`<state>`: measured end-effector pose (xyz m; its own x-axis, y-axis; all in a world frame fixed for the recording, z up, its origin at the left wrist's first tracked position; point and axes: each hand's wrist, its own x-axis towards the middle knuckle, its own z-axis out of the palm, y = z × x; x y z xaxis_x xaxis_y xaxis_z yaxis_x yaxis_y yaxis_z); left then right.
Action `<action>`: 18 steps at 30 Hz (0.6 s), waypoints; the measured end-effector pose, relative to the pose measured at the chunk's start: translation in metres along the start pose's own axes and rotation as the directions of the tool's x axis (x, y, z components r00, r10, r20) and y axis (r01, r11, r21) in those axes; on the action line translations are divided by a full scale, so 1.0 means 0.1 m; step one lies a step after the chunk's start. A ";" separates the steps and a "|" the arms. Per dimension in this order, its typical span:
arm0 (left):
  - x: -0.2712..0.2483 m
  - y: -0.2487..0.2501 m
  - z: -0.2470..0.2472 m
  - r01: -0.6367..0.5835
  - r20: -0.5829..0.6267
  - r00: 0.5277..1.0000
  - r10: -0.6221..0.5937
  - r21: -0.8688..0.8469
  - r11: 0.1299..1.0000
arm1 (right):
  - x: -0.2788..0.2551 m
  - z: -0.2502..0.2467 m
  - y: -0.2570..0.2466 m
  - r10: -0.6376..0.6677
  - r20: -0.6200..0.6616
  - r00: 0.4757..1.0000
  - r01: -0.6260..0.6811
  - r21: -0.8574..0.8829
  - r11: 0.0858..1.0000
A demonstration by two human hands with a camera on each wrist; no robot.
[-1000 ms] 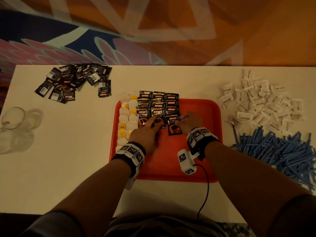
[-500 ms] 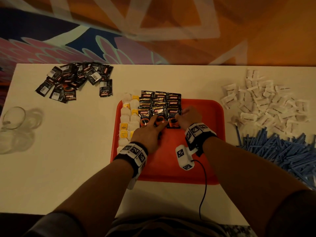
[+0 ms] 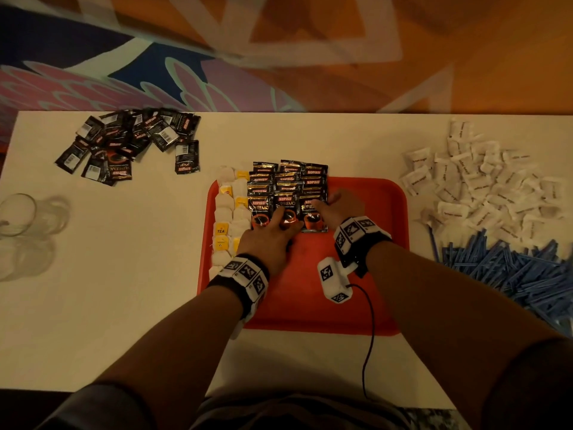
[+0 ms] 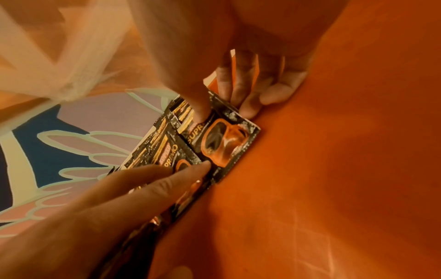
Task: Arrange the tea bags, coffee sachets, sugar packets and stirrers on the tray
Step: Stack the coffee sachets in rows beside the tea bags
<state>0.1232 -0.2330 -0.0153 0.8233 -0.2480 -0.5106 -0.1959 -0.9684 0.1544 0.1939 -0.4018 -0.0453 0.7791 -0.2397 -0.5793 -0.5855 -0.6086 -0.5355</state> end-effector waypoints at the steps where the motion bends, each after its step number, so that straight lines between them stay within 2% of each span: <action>1: 0.00 0.00 0.00 0.003 0.005 1.000 -0.003 0.001 1.000 | 0.00 0.00 -0.01 0.003 -0.006 1.000 -0.003 0.003 1.000; 18: -0.13 0.02 0.00 -0.032 -0.035 0.999 0.032 0.003 0.999 | -0.12 -0.11 0.03 0.007 -0.013 1.000 -0.007 0.003 1.000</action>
<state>0.1124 -0.2314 -0.0080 0.8346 -0.2777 -0.4757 -0.2235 -0.9601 0.1683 0.1854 -0.4088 -0.0334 0.7778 -0.2542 -0.5748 -0.5917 -0.6046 -0.5332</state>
